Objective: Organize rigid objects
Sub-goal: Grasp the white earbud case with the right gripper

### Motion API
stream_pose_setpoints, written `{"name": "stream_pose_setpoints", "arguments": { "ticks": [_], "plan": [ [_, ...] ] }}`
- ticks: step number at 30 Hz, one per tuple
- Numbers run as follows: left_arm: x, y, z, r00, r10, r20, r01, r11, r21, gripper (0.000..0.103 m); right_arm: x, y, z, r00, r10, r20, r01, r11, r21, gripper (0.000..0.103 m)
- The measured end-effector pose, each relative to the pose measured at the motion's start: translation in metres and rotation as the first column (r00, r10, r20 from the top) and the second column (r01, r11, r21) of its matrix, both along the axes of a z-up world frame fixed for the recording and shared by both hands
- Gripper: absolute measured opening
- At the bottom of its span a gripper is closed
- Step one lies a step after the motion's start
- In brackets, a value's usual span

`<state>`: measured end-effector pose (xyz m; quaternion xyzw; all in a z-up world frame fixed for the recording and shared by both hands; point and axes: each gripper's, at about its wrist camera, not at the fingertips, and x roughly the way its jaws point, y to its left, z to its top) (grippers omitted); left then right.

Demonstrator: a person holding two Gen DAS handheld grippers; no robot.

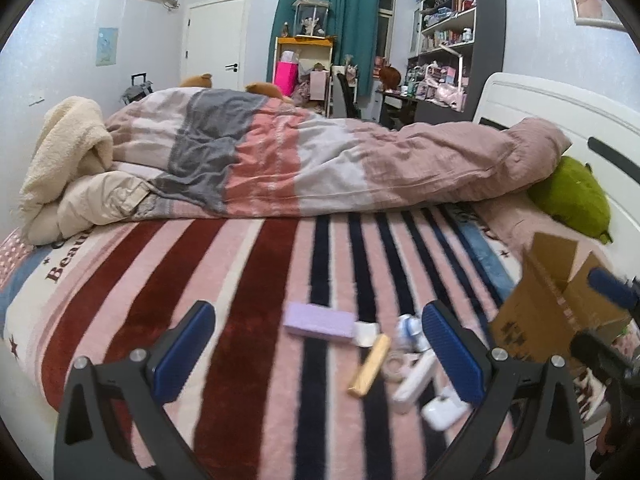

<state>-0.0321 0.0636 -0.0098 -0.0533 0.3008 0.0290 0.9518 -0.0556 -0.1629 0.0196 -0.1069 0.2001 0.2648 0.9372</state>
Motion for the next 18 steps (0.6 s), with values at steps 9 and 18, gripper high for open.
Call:
{"name": "stream_pose_setpoints", "arguments": {
  "ticks": [9, 18],
  "plan": [
    [0.008, 0.034, -0.062, 0.993, -0.003, -0.121, 0.001, 1.000, -0.013, 0.102, 0.024, 0.044, -0.107, 0.966, 0.025, -0.259, -0.037, 0.998, -0.042, 0.066],
    [0.013, 0.035, -0.084, 0.986, -0.048, -0.160, 0.038, 0.997, -0.069, 0.102, 0.051, 0.037, -0.174, 0.910, -0.090, -0.405, 0.030, 0.988, -0.152, 0.062]
  ]
}}
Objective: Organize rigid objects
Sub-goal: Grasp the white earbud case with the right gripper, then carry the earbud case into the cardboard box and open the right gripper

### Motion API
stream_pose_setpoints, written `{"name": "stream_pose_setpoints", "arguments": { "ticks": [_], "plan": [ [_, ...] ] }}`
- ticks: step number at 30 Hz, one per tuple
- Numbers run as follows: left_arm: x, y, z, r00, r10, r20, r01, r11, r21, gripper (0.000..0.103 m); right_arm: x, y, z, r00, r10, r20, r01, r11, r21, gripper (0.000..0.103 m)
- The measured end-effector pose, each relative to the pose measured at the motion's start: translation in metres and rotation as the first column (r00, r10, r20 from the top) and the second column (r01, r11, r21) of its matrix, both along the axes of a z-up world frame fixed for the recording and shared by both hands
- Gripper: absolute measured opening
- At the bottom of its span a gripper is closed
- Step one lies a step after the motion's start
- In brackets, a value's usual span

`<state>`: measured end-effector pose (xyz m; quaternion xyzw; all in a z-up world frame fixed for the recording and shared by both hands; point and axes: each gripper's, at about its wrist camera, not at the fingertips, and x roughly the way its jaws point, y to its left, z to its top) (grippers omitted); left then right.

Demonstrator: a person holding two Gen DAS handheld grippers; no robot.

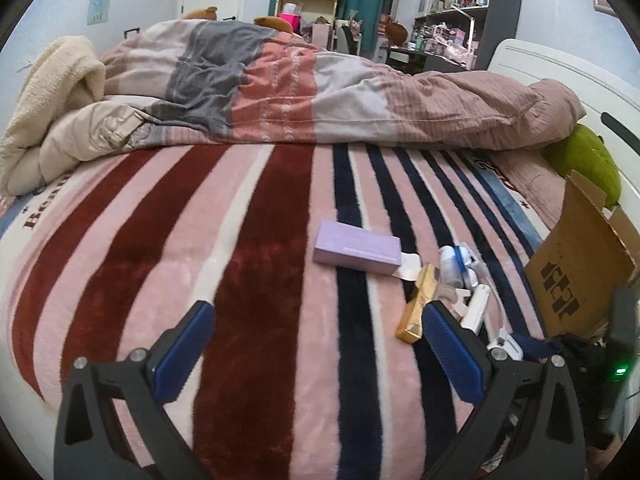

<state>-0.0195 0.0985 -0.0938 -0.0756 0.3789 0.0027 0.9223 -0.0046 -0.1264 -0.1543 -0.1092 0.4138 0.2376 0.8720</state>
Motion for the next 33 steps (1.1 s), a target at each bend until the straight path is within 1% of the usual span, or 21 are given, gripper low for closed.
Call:
{"name": "stream_pose_setpoints", "arguments": {
  "ticks": [1, 3, 6, 9, 10, 12, 13, 14, 15, 17, 18, 20, 21, 22, 23, 24, 27, 29, 30, 31, 33],
  "plan": [
    [0.000, -0.001, 0.000, 1.000, -0.015, -0.002, 0.015, 1.000, -0.013, 0.102, 0.002, 0.001, -0.004, 1.000, -0.012, -0.007, 0.012, 1.000, -0.029, 0.050],
    [0.001, -0.004, 0.001, 0.999, -0.045, -0.007, 0.045, 0.999, -0.030, 0.102, -0.001, 0.003, -0.003, 1.000, -0.008, -0.006, 0.008, 0.999, -0.039, 0.049],
    [0.003, -0.011, 0.008, 0.991, -0.137, -0.007, 0.136, 0.987, -0.079, 0.102, -0.008, 0.003, 0.008, 0.999, 0.030, 0.020, -0.030, 0.999, -0.042, 0.049],
    [0.005, -0.027, 0.030, 0.959, -0.284, 0.019, 0.283, 0.947, -0.151, 0.102, -0.016, 0.007, 0.031, 0.994, 0.100, 0.050, -0.101, 0.995, 0.025, 0.049],
    [0.006, -0.036, 0.042, 0.935, -0.353, 0.028, 0.352, 0.920, -0.170, 0.101, -0.016, 0.010, 0.039, 0.990, 0.121, 0.068, -0.124, 0.992, 0.036, 0.049],
    [0.008, -0.049, 0.058, 0.900, -0.435, 0.034, 0.433, 0.881, -0.190, 0.095, -0.020, 0.013, 0.064, 0.979, 0.161, 0.124, -0.170, 0.984, 0.062, 0.049],
    [0.011, -0.059, 0.070, 0.873, -0.487, 0.033, 0.482, 0.851, -0.208, 0.088, -0.022, 0.012, 0.076, 0.974, 0.174, 0.148, -0.187, 0.979, 0.082, 0.049],
    [0.015, -0.065, 0.077, 0.853, -0.522, 0.031, 0.514, 0.827, -0.229, 0.081, -0.022, 0.010, 0.089, 0.967, 0.185, 0.174, -0.205, 0.973, 0.104, 0.049],
    [0.018, -0.072, 0.085, 0.834, -0.550, 0.031, 0.539, 0.803, -0.253, 0.078, -0.023, 0.007, 0.103, 0.960, 0.192, 0.203, -0.219, 0.968, 0.122, 0.049],
    [0.029, -0.089, 0.100, 0.794, -0.607, 0.033, 0.587, 0.752, -0.301, 0.066, -0.024, -0.002, 0.125, 0.946, 0.194, 0.260, -0.234, 0.963, 0.133, 0.049],
    [0.033, -0.097, 0.105, 0.778, -0.627, 0.033, 0.604, 0.733, -0.313, 0.064, -0.024, -0.006, 0.134, 0.940, 0.190, 0.283, -0.234, 0.963, 0.132, 0.049],
    [0.044, -0.123, 0.117, 0.731, -0.682, 0.027, 0.653, 0.687, -0.320, 0.054, -0.023, -0.018, 0.149, 0.930, 0.174, 0.325, -0.228, 0.964, 0.136, 0.049],
    [0.048, -0.137, 0.121, 0.711, -0.703, 0.019, 0.671, 0.670, -0.317, 0.051, -0.022, -0.024, 0.155, 0.926, 0.165, 0.340, -0.223, 0.965, 0.139, 0.049],
    [0.058, -0.154, 0.124, 0.688, -0.726, 0.001, 0.690, 0.653, -0.313, 0.042, -0.020, -0.036, 0.160, 0.922, 0.148, 0.357, -0.211, 0.967, 0.145, 0.049],
    [0.064, -0.168, 0.126, 0.679, -0.734, -0.010, 0.698, 0.649, -0.302, 0.038, -0.017, -0.042, 0.164, 0.921, 0.135, 0.366, -0.200, 0.969, 0.147, 0.049],
    [0.072, -0.181, 0.128, 0.671, -0.741, -0.023, 0.704, 0.646, -0.295, 0.038, -0.014, -0.053, 0.167, 0.921, 0.114, 0.373, -0.181, 0.972, 0.148, 0.049],
    [0.101, -0.226, 0.123, 0.623, -0.779, -0.066, 0.731, 0.610, -0.306, 0.037, -0.001, -0.087, 0.169, 0.929, 0.041, 0.367, -0.103, 0.983, 0.150, 0.049],
    [0.117, -0.259, 0.115, 0.586, -0.803, -0.113, 0.752, 0.590, -0.294, 0.037, 0.012, -0.110, 0.168, 0.945, -0.003, 0.326, -0.054, 0.985, 0.166, 0.049],
    [0.121, -0.268, 0.111, 0.572, -0.810, -0.132, 0.757, 0.583, -0.295, 0.037, 0.020, -0.122, 0.165, 0.956, -0.024, 0.292, -0.027, 0.985, 0.168, 0.049],
    [0.129, -0.283, 0.104, 0.551, -0.818, -0.167, 0.760, 0.575, -0.303, 0.037, 0.025, -0.131, 0.163, 0.964, -0.038, 0.264, -0.007, 0.986, 0.167, 0.049],
    [0.138, -0.298, 0.092, 0.526, -0.826, -0.204, 0.763, 0.564, -0.318, 0.037, 0.039, -0.148, 0.156, 0.980, -0.057, 0.191, 0.028, 0.988, 0.154, 0.049]
  ]
}}
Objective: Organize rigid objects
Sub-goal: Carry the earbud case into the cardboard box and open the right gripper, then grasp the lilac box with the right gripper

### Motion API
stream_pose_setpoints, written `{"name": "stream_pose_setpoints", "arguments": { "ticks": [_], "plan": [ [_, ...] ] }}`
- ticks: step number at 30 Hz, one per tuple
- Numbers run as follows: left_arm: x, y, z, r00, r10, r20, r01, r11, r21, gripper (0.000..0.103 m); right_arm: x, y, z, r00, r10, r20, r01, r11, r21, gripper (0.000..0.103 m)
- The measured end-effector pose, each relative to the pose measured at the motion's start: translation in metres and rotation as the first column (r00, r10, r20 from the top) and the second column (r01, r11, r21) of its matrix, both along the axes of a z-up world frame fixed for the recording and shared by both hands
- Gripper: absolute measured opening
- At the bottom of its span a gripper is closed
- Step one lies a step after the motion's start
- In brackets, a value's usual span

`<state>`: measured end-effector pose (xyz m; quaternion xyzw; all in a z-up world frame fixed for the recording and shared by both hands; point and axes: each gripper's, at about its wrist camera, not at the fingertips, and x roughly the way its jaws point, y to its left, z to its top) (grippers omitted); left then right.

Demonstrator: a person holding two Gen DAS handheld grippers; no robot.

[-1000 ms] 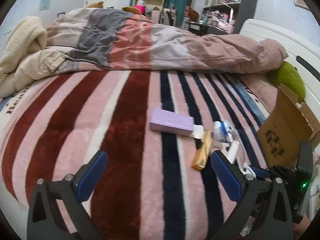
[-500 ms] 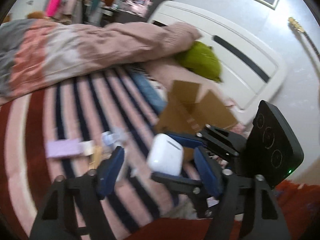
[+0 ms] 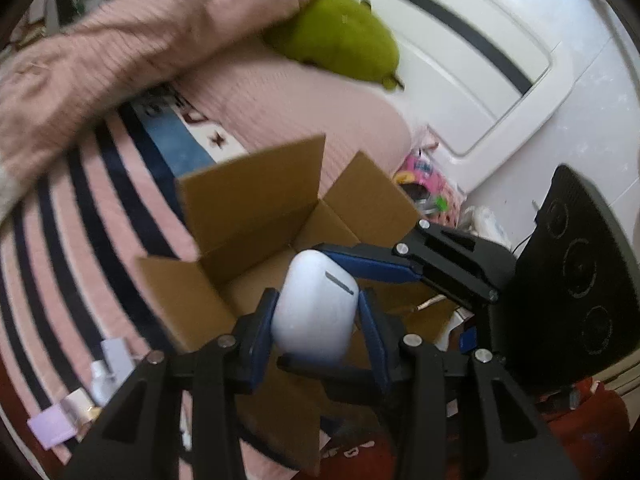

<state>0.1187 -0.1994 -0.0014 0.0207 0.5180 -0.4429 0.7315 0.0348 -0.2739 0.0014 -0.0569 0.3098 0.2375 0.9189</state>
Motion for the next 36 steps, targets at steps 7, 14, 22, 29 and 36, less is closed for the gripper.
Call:
{"name": "stream_pose_setpoints", "arguments": {
  "ticks": [7, 14, 22, 29, 36],
  "plan": [
    [0.012, -0.027, -0.027, 0.999, -0.032, -0.042, 0.035, 0.998, 0.060, 0.038, 0.014, -0.027, -0.022, 0.988, -0.036, -0.151, 0.029, 0.998, -0.048, 0.049],
    [0.004, 0.012, 0.005, 0.997, 0.066, 0.045, -0.067, 0.997, 0.026, 0.069, 0.010, -0.026, -0.017, 0.989, -0.057, -0.137, 0.052, 0.998, -0.038, 0.068],
    [-0.039, 0.132, 0.044, 0.892, 0.353, 0.281, -0.366, 0.931, -0.007, 0.081, -0.004, 0.022, 0.017, 0.998, 0.047, -0.043, -0.046, 0.998, 0.037, 0.068],
    [-0.078, 0.231, 0.003, 0.746, 0.574, 0.339, -0.609, 0.793, -0.001, 0.082, -0.013, 0.114, 0.008, 0.966, 0.254, -0.051, -0.251, 0.966, 0.067, 0.068],
    [-0.102, 0.297, -0.061, 0.644, 0.708, 0.291, -0.735, 0.677, -0.022, 0.082, 0.003, 0.183, -0.059, 0.917, 0.352, -0.188, -0.354, 0.935, 0.028, 0.068]
  ]
}}
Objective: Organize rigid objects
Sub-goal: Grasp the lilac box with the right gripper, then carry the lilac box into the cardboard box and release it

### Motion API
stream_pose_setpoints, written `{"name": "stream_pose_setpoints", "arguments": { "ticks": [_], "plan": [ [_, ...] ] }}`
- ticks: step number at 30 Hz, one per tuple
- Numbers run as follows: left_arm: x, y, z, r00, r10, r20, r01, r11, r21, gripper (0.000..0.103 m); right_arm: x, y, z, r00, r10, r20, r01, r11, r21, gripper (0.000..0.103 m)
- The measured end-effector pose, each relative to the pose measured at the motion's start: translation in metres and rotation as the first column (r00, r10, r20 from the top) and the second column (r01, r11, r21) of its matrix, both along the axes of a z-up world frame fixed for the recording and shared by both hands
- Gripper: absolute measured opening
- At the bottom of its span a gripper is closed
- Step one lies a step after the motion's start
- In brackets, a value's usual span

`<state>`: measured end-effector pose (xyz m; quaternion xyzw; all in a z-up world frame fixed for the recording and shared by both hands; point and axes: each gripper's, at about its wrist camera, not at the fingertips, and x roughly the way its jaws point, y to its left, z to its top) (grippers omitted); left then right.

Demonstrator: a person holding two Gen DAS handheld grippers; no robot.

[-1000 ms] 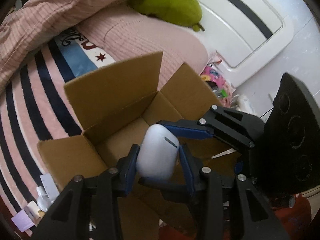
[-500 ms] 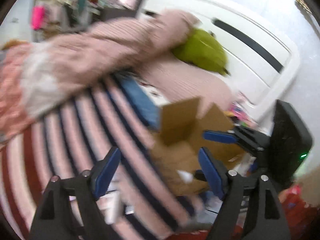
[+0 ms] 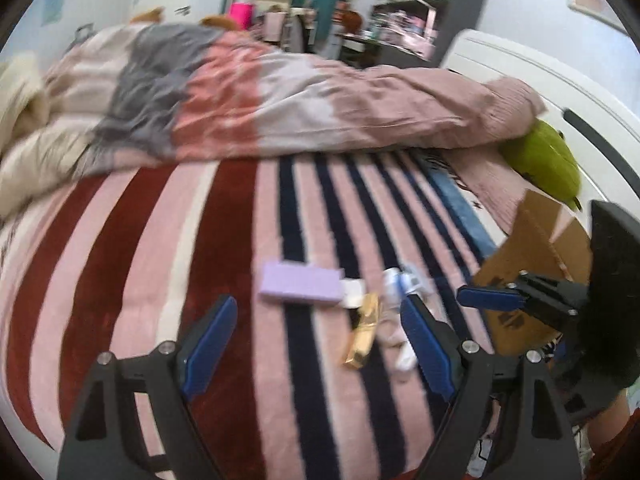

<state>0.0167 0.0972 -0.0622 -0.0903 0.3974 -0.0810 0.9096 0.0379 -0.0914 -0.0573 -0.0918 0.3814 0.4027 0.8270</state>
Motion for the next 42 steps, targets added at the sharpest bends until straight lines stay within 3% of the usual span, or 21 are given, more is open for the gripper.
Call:
{"name": "stream_pose_setpoints", "arguments": {
  "ticks": [6, 12, 16, 18, 19, 21, 32, 42],
  "plan": [
    [-0.005, 0.025, -0.036, 0.998, 0.062, -0.023, -0.063, 0.998, -0.027, 0.082, 0.040, 0.042, -0.058, 0.999, 0.006, -0.045, -0.009, 0.997, -0.074, 0.068],
    [-0.001, 0.034, -0.047, 0.994, 0.099, -0.034, -0.101, 0.993, -0.054, 0.082, 0.088, 0.077, -0.088, 0.999, 0.005, 0.039, 0.004, 0.977, -0.212, 0.068],
    [0.001, 0.035, -0.049, 0.993, 0.110, -0.036, -0.112, 0.992, -0.055, 0.082, 0.110, 0.084, -0.104, 0.999, 0.019, -0.045, -0.030, 0.961, -0.276, 0.068],
    [0.001, 0.035, -0.049, 0.994, 0.106, -0.035, -0.108, 0.992, -0.063, 0.082, 0.110, 0.085, -0.105, 0.998, 0.036, -0.051, -0.050, 0.955, -0.292, 0.056],
    [0.000, 0.034, -0.048, 0.994, 0.104, -0.034, -0.106, 0.992, -0.065, 0.082, 0.109, 0.085, -0.103, 0.998, 0.048, -0.051, -0.061, 0.953, -0.296, 0.042],
    [0.000, 0.032, -0.046, 0.994, 0.101, -0.031, -0.103, 0.993, -0.063, 0.082, 0.103, 0.086, -0.099, 0.998, 0.063, -0.032, -0.070, 0.948, -0.311, 0.034],
    [-0.010, 0.022, -0.010, 0.996, 0.082, 0.031, -0.080, 0.994, -0.076, 0.082, 0.045, 0.092, -0.029, 0.979, 0.187, 0.083, -0.158, 0.948, -0.275, 0.030],
    [-0.014, -0.009, 0.028, 0.997, -0.006, 0.076, 0.017, 0.990, -0.142, 0.082, -0.007, 0.045, 0.037, 0.954, 0.207, 0.217, -0.151, 0.956, -0.250, 0.030]
  ]
}}
